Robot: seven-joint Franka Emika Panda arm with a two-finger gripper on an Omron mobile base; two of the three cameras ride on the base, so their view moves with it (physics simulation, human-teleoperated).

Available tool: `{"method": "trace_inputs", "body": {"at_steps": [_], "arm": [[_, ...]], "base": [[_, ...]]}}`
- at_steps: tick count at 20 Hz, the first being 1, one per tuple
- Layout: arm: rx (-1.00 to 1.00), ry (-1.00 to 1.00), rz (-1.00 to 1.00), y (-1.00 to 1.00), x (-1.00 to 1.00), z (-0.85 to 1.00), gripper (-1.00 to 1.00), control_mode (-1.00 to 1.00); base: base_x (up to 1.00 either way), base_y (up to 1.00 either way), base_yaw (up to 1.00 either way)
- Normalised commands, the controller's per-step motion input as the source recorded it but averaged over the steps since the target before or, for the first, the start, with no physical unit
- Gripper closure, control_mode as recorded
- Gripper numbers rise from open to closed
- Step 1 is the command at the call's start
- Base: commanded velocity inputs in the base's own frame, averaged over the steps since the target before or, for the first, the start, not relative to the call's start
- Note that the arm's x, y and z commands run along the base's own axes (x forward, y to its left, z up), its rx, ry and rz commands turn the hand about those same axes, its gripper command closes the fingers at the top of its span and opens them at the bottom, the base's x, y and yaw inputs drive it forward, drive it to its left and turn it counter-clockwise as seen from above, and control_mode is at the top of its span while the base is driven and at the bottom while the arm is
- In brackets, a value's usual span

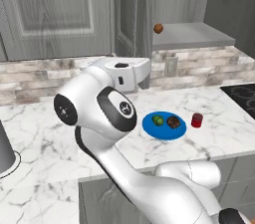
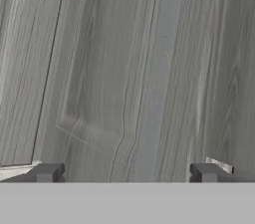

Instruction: Pick the avocado and bread from the counter and place them on the plate. Then pick the jam from the cabinet and place it next to the plate. Lastly close the cabinet door.

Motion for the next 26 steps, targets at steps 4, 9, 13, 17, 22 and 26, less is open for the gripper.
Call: {"method": "trace_inputs", "body": {"at_steps": [4, 9, 13, 17, 22, 26], "arm": [[0.00, 0.00, 0.00, -0.27, 0.36, -0.15, -1.00, -1.00], [0.01, 0.00, 0.00, -0.36, 0.41, -0.23, -1.00, -1.00], [0.01, 0.00, 0.00, -0.37, 0.52, -0.25, -1.00, -1.00], [0.05, 0.00, 0.00, -0.46, 0.61, -0.25, -1.00, -1.00], [0.06, 0.00, 0.04, -0.48, 0.71, -0.28, -1.00, -1.00], [0.07, 0.00, 0.05, -0.45, 0.76, -0.21, -1.00, -1.00]], "base": [[0.00, 0.00, 0.00], [0.00, 0.00, 0.00], [0.00, 0.00, 0.00], [0.00, 0.00, 0.00], [0.00, 0.00, 0.00], [0.00, 0.00, 0.00]]}}
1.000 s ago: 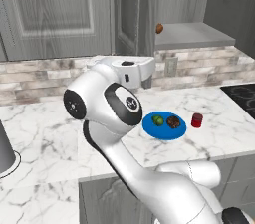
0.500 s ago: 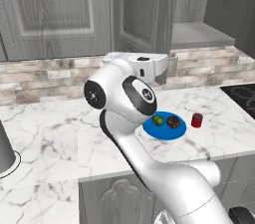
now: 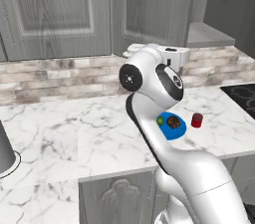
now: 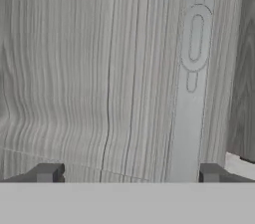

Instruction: Pick the avocado and bread from the counter and place them on the plate. Then pick the jam from the cabinet and place it next to the plate. Lastly close the cabinet door.

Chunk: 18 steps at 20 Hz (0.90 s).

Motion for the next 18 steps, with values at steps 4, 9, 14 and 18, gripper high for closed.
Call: {"method": "trace_inputs", "body": {"at_steps": [4, 9, 14, 18], "arm": [[0.00, 0.00, 0.02, -0.15, 0.37, -0.23, -1.00, -1.00], [0.00, 0.00, 0.00, -0.11, 0.55, -0.22, -1.00, -1.00], [0.00, 0.02, 0.00, -0.01, 0.87, -0.33, -1.00, -1.00], [0.00, 0.02, 0.01, 0.00, 0.90, -0.38, -1.00, -1.00]], "base": [[0.00, 0.00, 0.00], [0.00, 0.00, 0.00], [0.00, 0.00, 0.00], [0.00, 0.00, 0.00]]}}
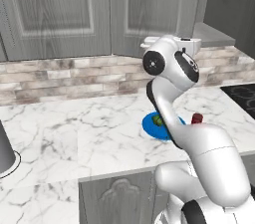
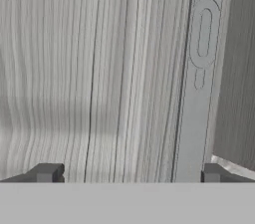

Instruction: Pick the avocado and bread from the counter and place them on the plate. Then pick the jam from the cabinet and place it next to the plate. Lastly close the cabinet door.

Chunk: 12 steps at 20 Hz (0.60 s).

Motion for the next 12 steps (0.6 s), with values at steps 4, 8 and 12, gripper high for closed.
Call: {"method": "trace_inputs", "body": {"at_steps": [4, 8, 12], "arm": [[-0.02, 0.00, 0.02, 0.00, 0.88, -0.44, -1.00, -1.00], [-0.05, 0.01, 0.01, 0.00, 0.88, -0.45, -1.00, -1.00], [-0.02, 0.01, 0.00, 0.00, 0.72, -0.29, -1.00, -1.00]], "base": [[0.00, 0.00, 0.00], [0.00, 0.00, 0.00], [0.00, 0.00, 0.00]]}}
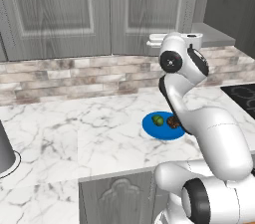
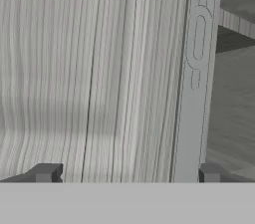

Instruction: Pick the avocado and bread from the counter and place them on the plate. Then pick the jam from the cabinet and place it next to the plate. Lastly close the cabinet door.

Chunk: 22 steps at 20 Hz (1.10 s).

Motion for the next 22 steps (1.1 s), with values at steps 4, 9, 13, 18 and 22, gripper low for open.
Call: {"method": "trace_inputs", "body": {"at_steps": [4, 9, 13, 18, 22], "arm": [[-0.02, 0.02, 0.00, 0.00, 0.59, -0.26, -1.00, -1.00], [0.00, 0.10, -0.01, 0.00, 0.63, -0.13, -1.00, -1.00], [0.00, 0.02, -0.01, 0.00, 0.29, -0.04, -1.00, -1.00], [-0.02, 0.09, 0.00, 0.04, 0.46, -0.22, -1.00, -1.00], [-0.02, 0.13, 0.00, 0.02, 0.53, -0.36, -1.00, -1.00]], "base": [[0.00, 0.00, 0.00], [0.00, 0.00, 0.00], [0.00, 0.00, 0.00], [0.00, 0.00, 0.00], [0.00, 0.00, 0.00]]}}
